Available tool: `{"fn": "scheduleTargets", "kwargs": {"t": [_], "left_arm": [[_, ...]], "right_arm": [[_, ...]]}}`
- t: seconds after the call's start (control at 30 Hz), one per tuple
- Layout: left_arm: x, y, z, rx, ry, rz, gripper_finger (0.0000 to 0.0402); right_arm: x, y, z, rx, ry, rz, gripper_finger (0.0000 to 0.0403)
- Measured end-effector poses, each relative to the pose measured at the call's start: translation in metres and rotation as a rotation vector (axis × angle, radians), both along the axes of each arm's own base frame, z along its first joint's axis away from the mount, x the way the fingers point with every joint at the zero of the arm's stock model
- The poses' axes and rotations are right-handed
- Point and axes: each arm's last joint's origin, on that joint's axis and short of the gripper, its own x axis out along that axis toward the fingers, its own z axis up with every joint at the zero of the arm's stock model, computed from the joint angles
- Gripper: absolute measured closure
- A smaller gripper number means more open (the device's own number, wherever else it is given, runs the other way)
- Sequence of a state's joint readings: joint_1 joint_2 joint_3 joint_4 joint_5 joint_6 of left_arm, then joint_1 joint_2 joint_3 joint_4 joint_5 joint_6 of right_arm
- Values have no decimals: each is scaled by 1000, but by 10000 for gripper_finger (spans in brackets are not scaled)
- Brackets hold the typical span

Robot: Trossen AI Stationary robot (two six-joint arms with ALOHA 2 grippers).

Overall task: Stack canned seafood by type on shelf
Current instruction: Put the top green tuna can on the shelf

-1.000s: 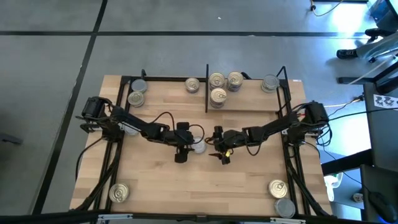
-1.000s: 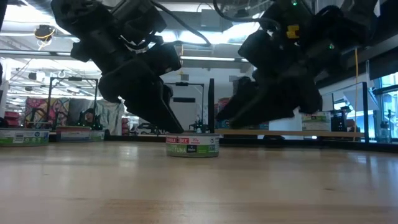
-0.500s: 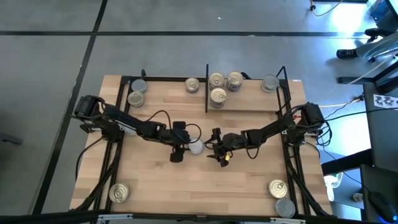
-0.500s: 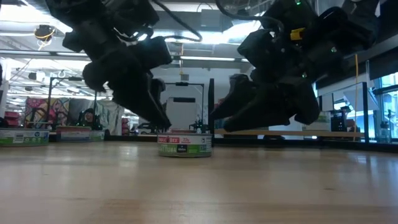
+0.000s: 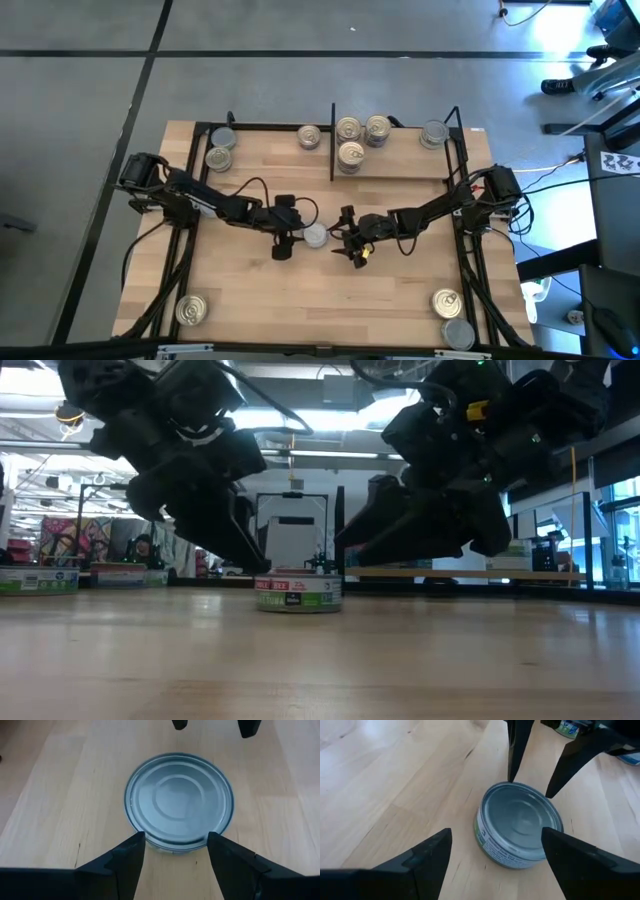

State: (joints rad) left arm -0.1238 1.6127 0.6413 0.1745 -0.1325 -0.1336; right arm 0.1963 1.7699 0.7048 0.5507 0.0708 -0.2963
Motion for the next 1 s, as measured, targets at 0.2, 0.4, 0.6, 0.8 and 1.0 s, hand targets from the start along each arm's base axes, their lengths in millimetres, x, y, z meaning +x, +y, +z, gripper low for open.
{"fn": "scheduleTargets", "kwargs": {"t": [0.2,0.4,0.6,0.8,1.0], "left_arm": [[-4,1,-4,-1,5,10,187],[-5,1,-5,-14,-1,24,187],[-3,1,-3,-13,-25,26,187],[2,0,8,-7,-71,15,187],[4,-1,-1,1,-51,-29,187]], "right_arm": [[1,-1,-5,-71,-5,-10,95],[11,1,-21,-146,13,30,95],[27,3,-26,-220,31,26,95],[28,3,-27,-225,57,18,95],[28,3,-27,-218,58,13,95]]}}
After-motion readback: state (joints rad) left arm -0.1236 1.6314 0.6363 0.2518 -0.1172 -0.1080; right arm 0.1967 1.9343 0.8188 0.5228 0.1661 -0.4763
